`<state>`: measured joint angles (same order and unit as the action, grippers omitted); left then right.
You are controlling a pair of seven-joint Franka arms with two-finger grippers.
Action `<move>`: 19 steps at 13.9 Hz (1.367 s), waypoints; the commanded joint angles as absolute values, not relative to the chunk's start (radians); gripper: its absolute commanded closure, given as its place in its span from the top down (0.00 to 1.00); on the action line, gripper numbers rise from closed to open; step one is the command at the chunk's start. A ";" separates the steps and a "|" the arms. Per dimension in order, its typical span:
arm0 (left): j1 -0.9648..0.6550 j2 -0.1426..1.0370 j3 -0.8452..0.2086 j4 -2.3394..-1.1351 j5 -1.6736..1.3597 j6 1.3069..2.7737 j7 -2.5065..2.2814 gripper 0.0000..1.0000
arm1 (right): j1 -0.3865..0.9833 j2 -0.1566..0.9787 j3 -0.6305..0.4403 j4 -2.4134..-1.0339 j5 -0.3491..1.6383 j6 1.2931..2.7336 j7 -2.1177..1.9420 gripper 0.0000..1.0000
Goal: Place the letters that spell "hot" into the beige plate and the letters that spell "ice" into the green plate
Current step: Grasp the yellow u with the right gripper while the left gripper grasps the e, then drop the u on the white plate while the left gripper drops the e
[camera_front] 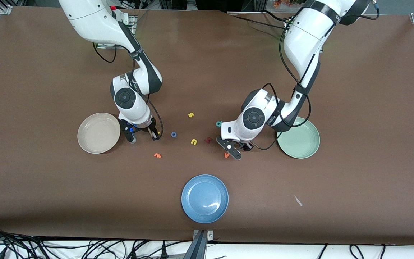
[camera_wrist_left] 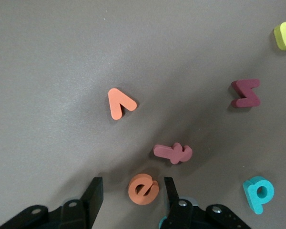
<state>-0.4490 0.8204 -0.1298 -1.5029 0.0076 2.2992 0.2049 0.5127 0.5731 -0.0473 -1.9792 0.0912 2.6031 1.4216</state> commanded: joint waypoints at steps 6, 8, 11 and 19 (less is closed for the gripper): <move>-0.459 0.816 -0.127 -1.529 0.025 2.313 0.230 0.51 | 0.495 0.465 -0.210 -1.885 0.100 2.146 0.789 0.02; -0.459 0.818 -0.127 -1.528 0.025 2.313 0.232 0.26 | 0.497 0.413 -0.245 -1.957 0.091 2.179 0.628 0.02; -0.459 0.813 -0.127 -1.526 0.025 2.310 0.216 0.00 | 0.497 0.348 -0.320 -2.055 0.090 2.256 0.406 0.03; -0.351 0.733 -0.120 -1.511 0.026 2.180 0.224 0.00 | 0.526 0.364 -0.403 -2.070 0.117 2.338 0.299 1.00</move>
